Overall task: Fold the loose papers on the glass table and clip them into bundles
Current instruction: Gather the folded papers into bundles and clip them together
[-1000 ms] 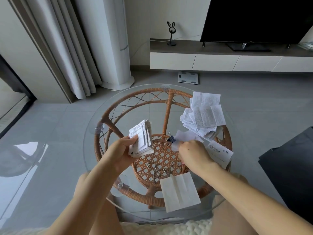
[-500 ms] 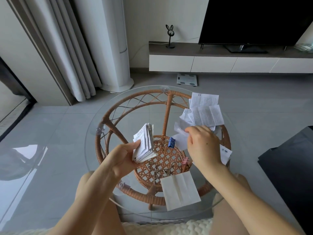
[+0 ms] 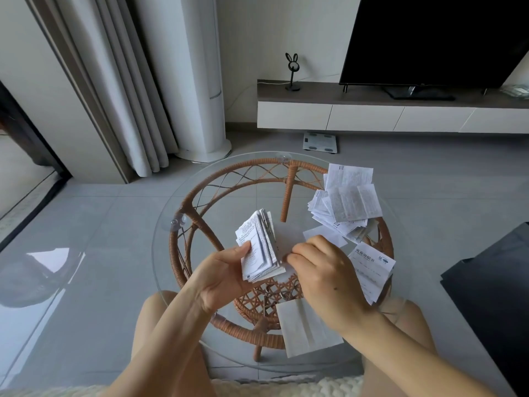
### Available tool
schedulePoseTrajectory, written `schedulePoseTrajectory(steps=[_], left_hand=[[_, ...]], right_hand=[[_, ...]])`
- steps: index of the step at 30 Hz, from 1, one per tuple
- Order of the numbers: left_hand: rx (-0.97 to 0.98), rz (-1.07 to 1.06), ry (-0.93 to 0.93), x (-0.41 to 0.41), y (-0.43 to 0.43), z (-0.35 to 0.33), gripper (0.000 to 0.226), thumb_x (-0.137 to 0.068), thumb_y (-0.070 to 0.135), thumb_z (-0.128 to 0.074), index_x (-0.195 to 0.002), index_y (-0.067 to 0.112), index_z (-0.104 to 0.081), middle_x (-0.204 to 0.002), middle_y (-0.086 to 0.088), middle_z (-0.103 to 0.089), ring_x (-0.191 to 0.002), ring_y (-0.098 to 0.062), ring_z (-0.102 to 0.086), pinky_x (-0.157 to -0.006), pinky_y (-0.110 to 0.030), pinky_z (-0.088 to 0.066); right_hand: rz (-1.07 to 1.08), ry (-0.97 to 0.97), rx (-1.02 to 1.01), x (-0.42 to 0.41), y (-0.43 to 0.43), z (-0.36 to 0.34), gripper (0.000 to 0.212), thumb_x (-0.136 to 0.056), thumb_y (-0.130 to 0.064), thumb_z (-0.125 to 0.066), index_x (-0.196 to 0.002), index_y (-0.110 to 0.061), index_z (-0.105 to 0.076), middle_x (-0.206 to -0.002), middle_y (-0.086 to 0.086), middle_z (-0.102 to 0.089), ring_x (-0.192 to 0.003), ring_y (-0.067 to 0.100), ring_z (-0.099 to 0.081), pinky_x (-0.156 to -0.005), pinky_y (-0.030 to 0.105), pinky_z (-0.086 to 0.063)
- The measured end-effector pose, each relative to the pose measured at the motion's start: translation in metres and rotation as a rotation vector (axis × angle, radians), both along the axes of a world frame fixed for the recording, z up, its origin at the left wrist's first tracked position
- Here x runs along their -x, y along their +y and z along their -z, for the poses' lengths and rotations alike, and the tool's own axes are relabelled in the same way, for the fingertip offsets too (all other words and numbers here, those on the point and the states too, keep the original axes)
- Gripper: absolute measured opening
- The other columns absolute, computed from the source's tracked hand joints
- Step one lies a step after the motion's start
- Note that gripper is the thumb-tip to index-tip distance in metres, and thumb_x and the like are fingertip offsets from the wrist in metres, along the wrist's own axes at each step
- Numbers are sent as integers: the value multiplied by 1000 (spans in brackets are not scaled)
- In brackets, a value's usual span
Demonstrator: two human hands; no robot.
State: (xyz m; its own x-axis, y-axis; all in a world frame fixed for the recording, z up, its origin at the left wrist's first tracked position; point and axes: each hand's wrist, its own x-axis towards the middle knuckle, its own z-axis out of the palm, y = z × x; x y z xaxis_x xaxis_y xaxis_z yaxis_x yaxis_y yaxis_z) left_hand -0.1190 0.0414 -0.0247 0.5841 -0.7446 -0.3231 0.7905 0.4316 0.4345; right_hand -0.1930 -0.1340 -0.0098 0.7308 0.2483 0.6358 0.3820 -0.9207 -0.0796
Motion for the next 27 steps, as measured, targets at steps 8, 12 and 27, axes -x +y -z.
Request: schedulePoseTrajectory(steps=[8,12,27], left_hand=[[-63,-22,-110,6,-3,-5,41,-66,6,-81,-104,0,-68,-95,-18,-70,-80,-27,-70,-66,-38,-58],[-158,-123,-100,7,-8,-7,28,-79,5,-52,-104,0,-63,-90,-16,-71,-74,-26,-71,-61,-35,-59],[-545,-232,-367,9,-23,5,29,-96,0,-46,-123,-8,-48,-110,-21,-65,-95,-27,-65,-77,-33,-53]], right_hand=[[-109,2,122,4,-3,1,26,-88,-3,-48,-69,-10,-64,-77,3,-63,-72,21,-54,-62,30,-48],[-90,75,-325,14,-2,1,22,-80,-7,-50,-83,-8,-72,-92,1,-68,-88,14,-60,-76,22,-50],[150,557,-929,-2,14,-8,13,-94,-10,-52,-93,-19,-62,-78,-15,-68,-66,0,-66,-56,15,-52]])
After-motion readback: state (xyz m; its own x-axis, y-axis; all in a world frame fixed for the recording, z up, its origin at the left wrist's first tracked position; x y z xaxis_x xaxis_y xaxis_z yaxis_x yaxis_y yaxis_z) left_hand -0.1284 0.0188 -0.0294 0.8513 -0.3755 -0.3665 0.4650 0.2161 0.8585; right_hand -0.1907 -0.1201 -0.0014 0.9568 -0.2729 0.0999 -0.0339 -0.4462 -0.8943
